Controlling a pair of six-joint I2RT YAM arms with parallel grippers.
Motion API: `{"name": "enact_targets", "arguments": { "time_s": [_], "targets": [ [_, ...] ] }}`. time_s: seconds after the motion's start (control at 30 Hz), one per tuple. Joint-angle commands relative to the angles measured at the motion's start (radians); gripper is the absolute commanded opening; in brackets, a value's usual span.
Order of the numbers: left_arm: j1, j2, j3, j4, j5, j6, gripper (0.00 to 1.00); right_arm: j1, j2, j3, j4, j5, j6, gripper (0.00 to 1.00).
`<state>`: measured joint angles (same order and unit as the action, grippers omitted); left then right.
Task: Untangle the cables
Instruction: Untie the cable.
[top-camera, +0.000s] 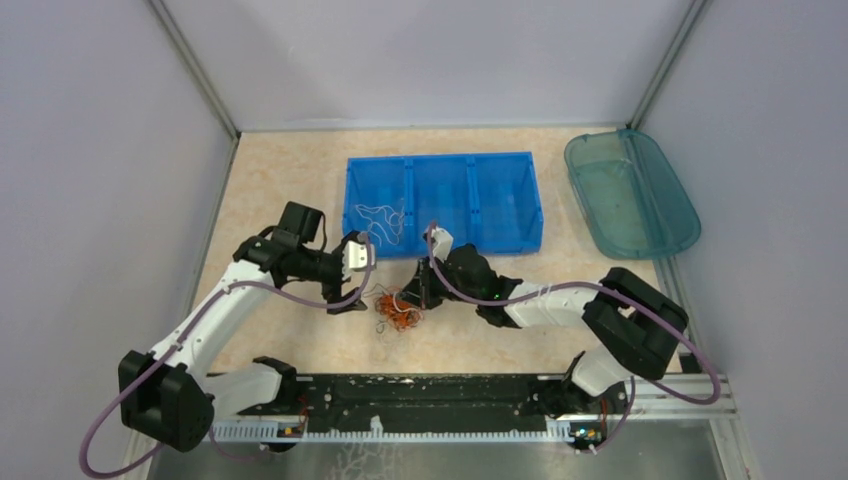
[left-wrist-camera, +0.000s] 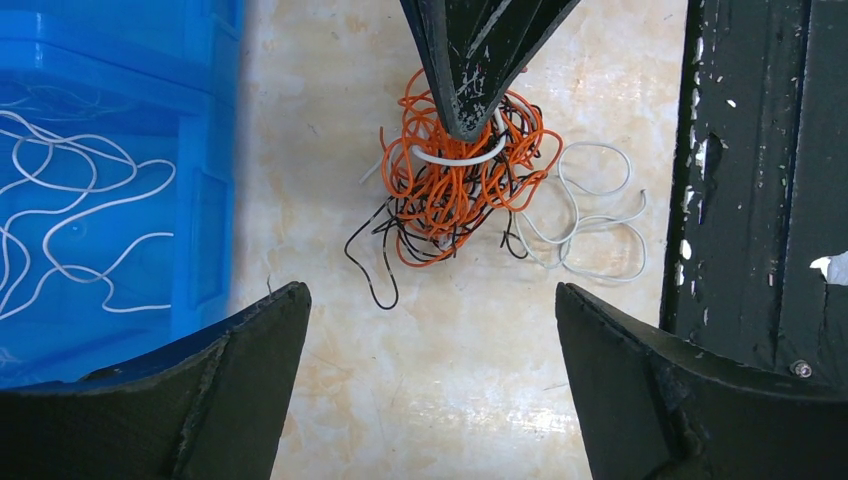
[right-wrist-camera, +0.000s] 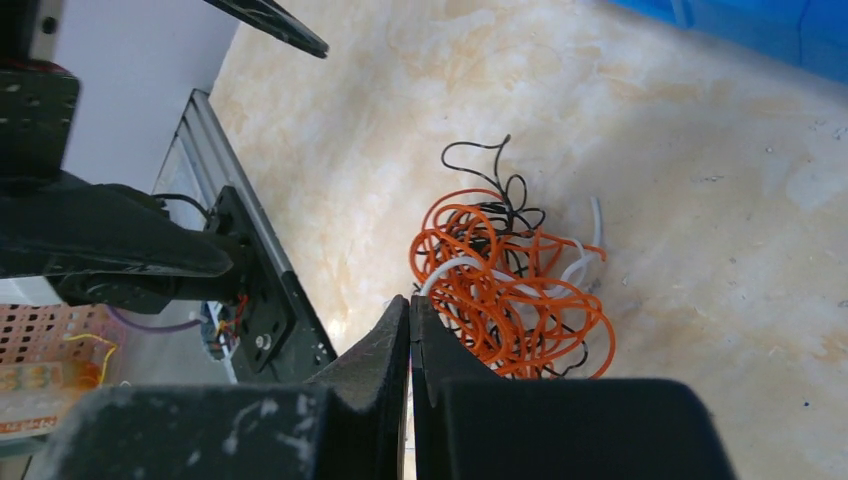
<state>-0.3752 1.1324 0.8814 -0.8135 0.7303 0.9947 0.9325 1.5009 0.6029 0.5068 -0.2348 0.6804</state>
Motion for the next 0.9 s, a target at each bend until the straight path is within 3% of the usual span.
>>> {"name": "enact_targets", "arguments": {
  "time_s": [0.0,0.13,0.17,0.27,0.3,0.4,0.5,0.63,0.87],
  "targets": [
    [-0.004,-0.029,-0.020,0.026,0.043,0.016,0.97,-0.008,-0.080,0.051,0.024,-0.014,-0.019,0.00],
    [-0.008,-0.023,-0.022,0.026,0.050,0.017,0.93,-0.008,-0.108,0.048,-0.004,0.000,-0.031,0.00],
    [-0.009,-0.021,-0.019,0.027,0.051,0.016,0.93,-0.007,-0.110,0.049,-0.016,0.010,-0.042,0.05],
    [-0.009,-0.017,-0.016,0.028,0.049,0.013,0.93,-0.007,-0.097,0.062,-0.070,0.047,-0.099,0.46],
    [-0.010,-0.017,-0.016,0.028,0.047,0.017,0.93,-0.009,-0.087,0.069,-0.085,0.053,-0.127,0.54],
    [-0.010,-0.021,-0.017,0.027,0.038,0.032,0.92,-0.023,-0.040,0.094,-0.101,0.020,-0.183,0.59],
    [-0.009,-0.029,-0.019,0.027,0.034,0.036,0.92,-0.040,0.014,0.123,-0.095,-0.046,-0.198,0.58],
    [-0.010,-0.031,-0.013,0.021,0.025,0.041,0.92,-0.051,0.058,0.140,-0.048,-0.125,-0.195,0.46],
    [-0.010,-0.026,-0.002,0.012,0.022,0.037,0.92,-0.060,0.045,0.142,-0.024,-0.153,-0.160,0.07]
  ]
}}
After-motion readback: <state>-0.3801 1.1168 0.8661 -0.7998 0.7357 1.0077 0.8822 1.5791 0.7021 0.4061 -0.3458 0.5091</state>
